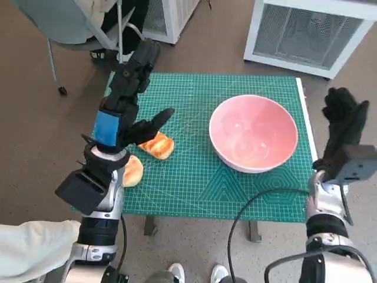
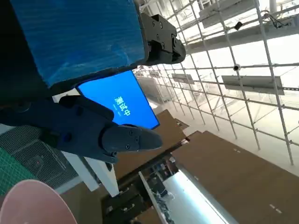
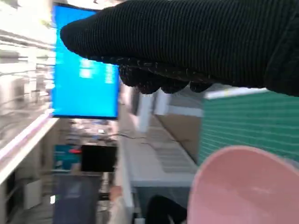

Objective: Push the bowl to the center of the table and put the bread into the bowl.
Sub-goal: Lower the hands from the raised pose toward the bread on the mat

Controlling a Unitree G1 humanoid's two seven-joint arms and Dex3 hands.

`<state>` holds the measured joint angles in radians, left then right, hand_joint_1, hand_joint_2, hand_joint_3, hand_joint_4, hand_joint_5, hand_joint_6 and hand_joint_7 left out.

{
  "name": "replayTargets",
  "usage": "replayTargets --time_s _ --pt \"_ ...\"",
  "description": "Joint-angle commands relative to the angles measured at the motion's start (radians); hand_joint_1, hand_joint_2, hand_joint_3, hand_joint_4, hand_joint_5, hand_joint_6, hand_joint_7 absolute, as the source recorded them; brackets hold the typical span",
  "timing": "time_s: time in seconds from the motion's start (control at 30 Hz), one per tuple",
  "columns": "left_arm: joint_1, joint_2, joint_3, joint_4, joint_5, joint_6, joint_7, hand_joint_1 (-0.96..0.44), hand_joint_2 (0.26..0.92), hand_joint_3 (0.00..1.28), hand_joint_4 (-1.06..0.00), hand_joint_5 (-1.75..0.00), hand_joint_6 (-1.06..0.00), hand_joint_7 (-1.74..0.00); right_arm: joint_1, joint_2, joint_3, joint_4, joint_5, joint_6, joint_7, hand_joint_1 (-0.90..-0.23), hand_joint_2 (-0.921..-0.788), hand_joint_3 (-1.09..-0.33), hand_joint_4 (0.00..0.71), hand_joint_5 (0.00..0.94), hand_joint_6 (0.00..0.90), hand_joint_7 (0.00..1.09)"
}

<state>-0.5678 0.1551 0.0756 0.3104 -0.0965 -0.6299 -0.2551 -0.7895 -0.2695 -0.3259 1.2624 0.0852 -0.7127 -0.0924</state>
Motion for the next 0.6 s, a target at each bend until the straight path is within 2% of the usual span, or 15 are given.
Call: replayTargets --time_s 0.03,0.3,0.4,0.6 --pt "-0.001 0.004 0.002 -0.001 -0.004 -0.001 0.003 -0.45 0.921 0.28 -0.3 -0.01 -0.27 -0.18 0.015 0.034 -0.007 0.031 0.013 0.066 0.007 -0.446 -0.921 -0.849 0.28 0.001 0.001 0.65" --pt "0.009 0.006 0.002 -0.01 0.001 -0.001 0.005 -0.44 0.921 0.28 -0.3 -0.01 -0.28 -0.17 0.02 0.083 -0.033 0.053 0.044 0.153 0.039 -0.474 -0.921 -0.823 0.3 0.011 0.027 0.65" --pt "0.012 0.007 0.002 -0.012 0.006 -0.003 0.008 -0.44 0.921 0.28 -0.3 0.0 -0.28 -0.17 0.015 0.098 -0.042 0.057 0.055 0.18 0.047 -0.459 -0.921 -0.834 0.302 0.009 0.045 0.63" --pt "0.02 0.013 0.005 -0.018 0.006 -0.003 0.005 -0.44 0.921 0.28 -0.3 0.0 -0.28 -0.17 0.007 0.127 -0.054 0.06 0.058 0.215 0.048 -0.438 -0.921 -0.851 0.305 0.008 0.065 0.61"
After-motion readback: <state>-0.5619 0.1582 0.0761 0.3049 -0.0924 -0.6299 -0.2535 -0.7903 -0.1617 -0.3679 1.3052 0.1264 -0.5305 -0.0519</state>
